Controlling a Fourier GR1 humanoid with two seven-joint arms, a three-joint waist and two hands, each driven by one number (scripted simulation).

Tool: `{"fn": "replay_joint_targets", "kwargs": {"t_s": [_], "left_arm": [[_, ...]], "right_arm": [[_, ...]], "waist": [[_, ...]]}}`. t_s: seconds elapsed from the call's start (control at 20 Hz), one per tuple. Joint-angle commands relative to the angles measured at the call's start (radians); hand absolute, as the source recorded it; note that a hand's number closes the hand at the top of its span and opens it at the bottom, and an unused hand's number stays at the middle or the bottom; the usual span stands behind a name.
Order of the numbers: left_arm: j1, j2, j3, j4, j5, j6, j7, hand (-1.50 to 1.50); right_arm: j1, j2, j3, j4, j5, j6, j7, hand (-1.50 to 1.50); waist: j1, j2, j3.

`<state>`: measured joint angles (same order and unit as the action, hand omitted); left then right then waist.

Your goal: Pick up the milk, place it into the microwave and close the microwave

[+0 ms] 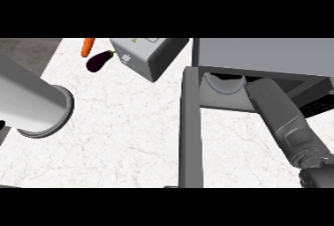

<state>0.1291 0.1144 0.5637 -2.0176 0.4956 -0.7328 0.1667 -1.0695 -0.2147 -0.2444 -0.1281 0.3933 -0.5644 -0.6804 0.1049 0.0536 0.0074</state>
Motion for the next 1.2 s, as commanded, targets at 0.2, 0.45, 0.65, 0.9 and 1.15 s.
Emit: {"fn": "replay_joint_targets", "kwargs": {"t_s": [0.2,0.45,0.65,0.9,1.15], "left_arm": [[-0.007,-0.038,-0.073,0.016,-0.017,-0.030,-0.003,-1.50],[0.020,-0.058,-0.138,-0.073,0.016,0.001,0.075,1.50],[0.030,-0.112,-0.192,-0.041,-0.071,-0.032,0.027,1.50],[0.005,-0.109,-0.256,-0.061,-0.085,0.029,0.066,1.50],[0.015,-0.114,-0.369,-0.125,-0.103,0.137,0.119,1.50]], "right_arm": [[0.034,0.011,-0.111,-0.020,-0.124,0.226,-0.103,-1.50],[0.114,0.065,-0.151,-0.007,-0.173,0.285,-0.156,-1.50],[0.165,0.050,-0.157,-0.012,-0.194,0.447,-0.194,-1.50],[0.248,0.079,-0.140,-0.048,-0.213,0.588,-0.217,-1.50],[0.385,0.101,-0.106,-0.149,-0.225,0.604,-0.250,-1.50]], "waist": [[-0.039,-0.022,-0.004],[-0.049,-0.033,-0.004],[-0.073,-0.038,-0.006],[-0.103,-0.054,-0.007],[-0.118,-0.060,-0.008]]}}
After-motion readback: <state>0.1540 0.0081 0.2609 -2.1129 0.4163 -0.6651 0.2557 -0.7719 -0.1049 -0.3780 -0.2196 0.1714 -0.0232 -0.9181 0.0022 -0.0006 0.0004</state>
